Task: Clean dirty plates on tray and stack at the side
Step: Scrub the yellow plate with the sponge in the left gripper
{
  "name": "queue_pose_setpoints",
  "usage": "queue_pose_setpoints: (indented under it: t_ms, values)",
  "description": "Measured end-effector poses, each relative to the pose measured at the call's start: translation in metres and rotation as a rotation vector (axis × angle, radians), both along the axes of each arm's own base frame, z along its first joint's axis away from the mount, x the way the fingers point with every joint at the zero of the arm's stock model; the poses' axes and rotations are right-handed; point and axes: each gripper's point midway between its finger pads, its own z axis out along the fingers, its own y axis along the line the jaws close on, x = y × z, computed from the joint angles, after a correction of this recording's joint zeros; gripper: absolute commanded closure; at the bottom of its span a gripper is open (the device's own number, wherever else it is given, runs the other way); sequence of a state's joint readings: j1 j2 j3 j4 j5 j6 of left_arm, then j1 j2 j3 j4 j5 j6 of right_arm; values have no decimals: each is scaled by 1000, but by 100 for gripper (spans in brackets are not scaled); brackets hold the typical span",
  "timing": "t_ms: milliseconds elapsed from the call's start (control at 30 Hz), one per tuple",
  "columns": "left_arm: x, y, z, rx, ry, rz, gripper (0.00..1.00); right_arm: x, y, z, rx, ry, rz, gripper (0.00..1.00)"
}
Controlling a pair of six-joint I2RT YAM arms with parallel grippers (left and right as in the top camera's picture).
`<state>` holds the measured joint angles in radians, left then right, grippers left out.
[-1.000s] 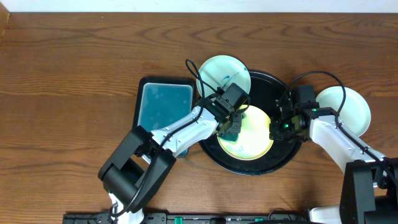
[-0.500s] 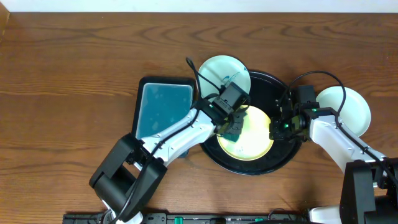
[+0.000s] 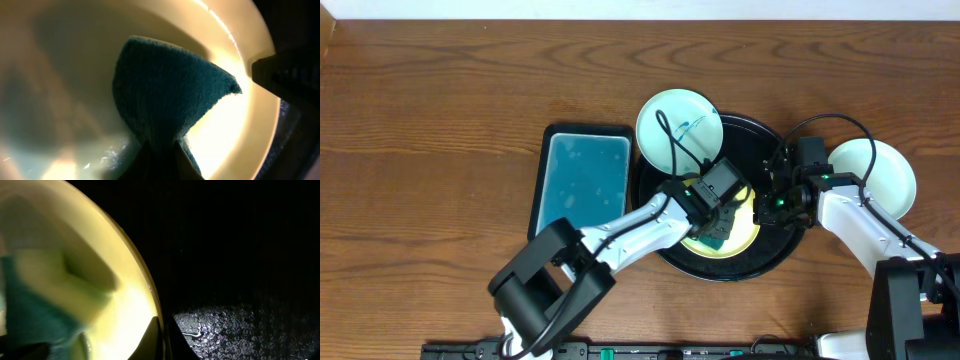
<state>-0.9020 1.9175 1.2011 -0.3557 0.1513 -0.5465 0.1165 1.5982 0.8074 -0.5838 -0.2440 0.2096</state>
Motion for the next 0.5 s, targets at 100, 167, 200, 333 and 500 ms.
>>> queue_pose_setpoints:
  t_ms: [100, 167, 200, 333, 500]
  values:
    - [3, 3, -2, 23, -22, 9, 92, 0, 0, 0, -2, 1, 0, 99]
    - [6, 8, -3, 53, -48, 23, 92, 0, 0, 0, -2, 1, 0, 99]
    - [9, 11, -4, 73, -66, 32, 92, 0, 0, 0, -2, 1, 0, 99]
    - [24, 30, -4, 171, -153, 87, 92, -1, 0, 0, 2, 2, 0, 99]
    - [42, 50, -2, 260, -238, 116, 92, -1, 1, 0, 10, 4, -1, 99]
